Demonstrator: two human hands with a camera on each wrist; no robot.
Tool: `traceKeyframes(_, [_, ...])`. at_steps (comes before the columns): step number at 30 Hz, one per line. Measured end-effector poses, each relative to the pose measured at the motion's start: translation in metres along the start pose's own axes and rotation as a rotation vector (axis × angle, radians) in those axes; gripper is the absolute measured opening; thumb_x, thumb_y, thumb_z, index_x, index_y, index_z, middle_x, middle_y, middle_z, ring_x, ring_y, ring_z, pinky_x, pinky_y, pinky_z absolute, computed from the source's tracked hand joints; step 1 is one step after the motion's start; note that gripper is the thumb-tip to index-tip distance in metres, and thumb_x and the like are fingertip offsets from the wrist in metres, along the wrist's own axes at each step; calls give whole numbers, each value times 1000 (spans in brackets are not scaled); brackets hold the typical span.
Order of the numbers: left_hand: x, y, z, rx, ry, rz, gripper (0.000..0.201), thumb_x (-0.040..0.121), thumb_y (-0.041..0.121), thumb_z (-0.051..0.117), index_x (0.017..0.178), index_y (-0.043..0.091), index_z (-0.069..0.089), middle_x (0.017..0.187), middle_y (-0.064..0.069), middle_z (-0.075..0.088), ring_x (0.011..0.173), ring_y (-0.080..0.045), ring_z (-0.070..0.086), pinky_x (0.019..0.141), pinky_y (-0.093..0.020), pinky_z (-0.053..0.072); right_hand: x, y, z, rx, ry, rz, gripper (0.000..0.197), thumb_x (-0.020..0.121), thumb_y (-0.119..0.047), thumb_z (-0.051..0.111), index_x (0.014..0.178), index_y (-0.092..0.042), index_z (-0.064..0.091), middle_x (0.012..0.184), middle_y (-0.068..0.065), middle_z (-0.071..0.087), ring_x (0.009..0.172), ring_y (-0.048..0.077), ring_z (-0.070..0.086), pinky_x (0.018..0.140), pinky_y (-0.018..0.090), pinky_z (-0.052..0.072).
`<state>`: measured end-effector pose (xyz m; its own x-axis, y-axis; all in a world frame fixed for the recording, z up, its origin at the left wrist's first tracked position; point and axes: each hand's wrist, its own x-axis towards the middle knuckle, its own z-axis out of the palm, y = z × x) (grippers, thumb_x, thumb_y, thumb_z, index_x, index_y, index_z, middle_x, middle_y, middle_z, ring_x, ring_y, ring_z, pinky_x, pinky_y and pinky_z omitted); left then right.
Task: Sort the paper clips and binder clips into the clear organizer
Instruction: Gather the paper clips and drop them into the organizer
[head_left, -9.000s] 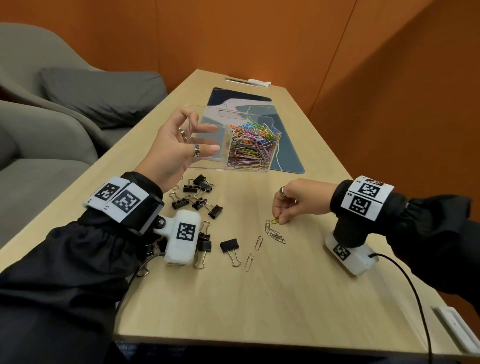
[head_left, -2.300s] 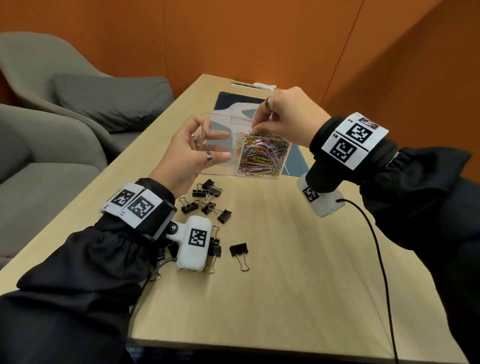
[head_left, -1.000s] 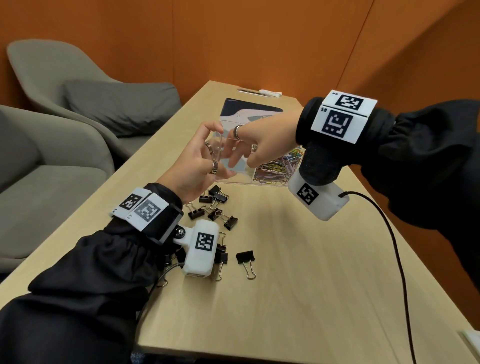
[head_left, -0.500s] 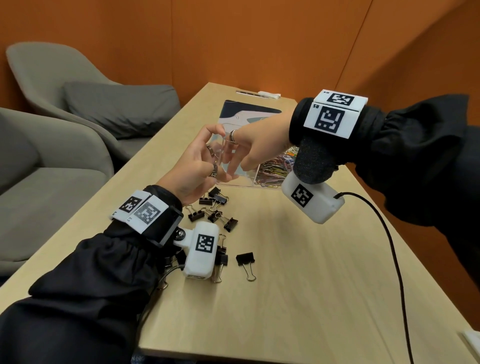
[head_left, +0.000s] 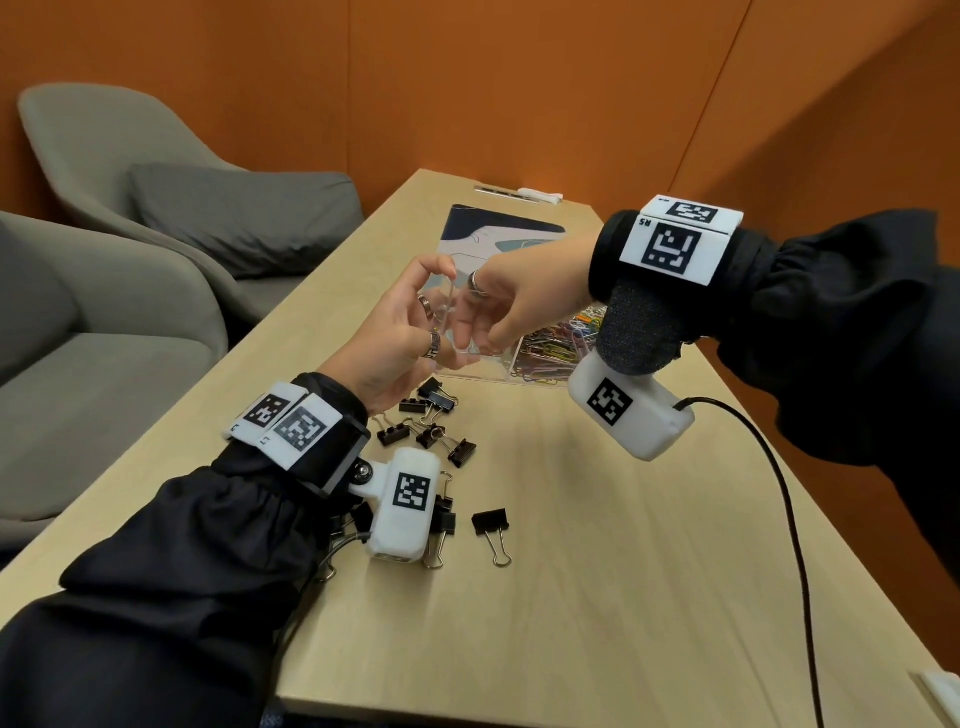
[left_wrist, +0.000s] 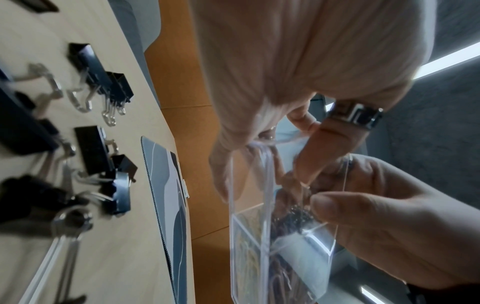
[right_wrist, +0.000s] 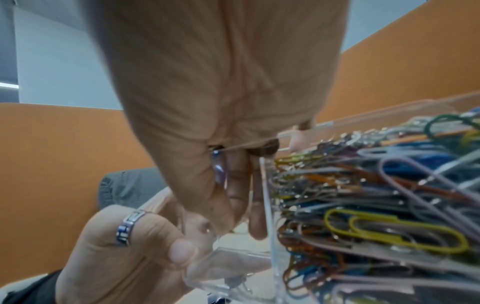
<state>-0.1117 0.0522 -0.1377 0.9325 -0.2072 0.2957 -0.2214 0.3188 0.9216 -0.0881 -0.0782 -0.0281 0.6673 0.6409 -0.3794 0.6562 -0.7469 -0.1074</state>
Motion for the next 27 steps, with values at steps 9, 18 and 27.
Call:
traceKeyframes(9, [1,3,-4,-61,20,1,64,54,-22,36,95,27,43,95,-3,66,98,-20,62,93,-60,42,-13,19,-8,359,264,-110,16,80,-8,72,84,-19,63,76,-5,64,59,-6,57,64,5,46])
traceKeyframes(18, [1,3,-3,-66,25,-5,63,52,-21,42,91,29,44,112,-13,62,104,-24,56,91,-57,44,-25,53,-17,670,700,-106,11,72,-9,77,77,-13,68,71,0,70,64,7,62,66,15,50])
traceKeyframes(27, [2,1,-3,-83,11,-8,64,51,-21,45,91,28,44,111,-12,62,106,-26,55,89,-54,47,-20,64,5,331,757,-15,11,69,-36,80,67,-34,69,72,-15,71,74,2,66,84,37,54])
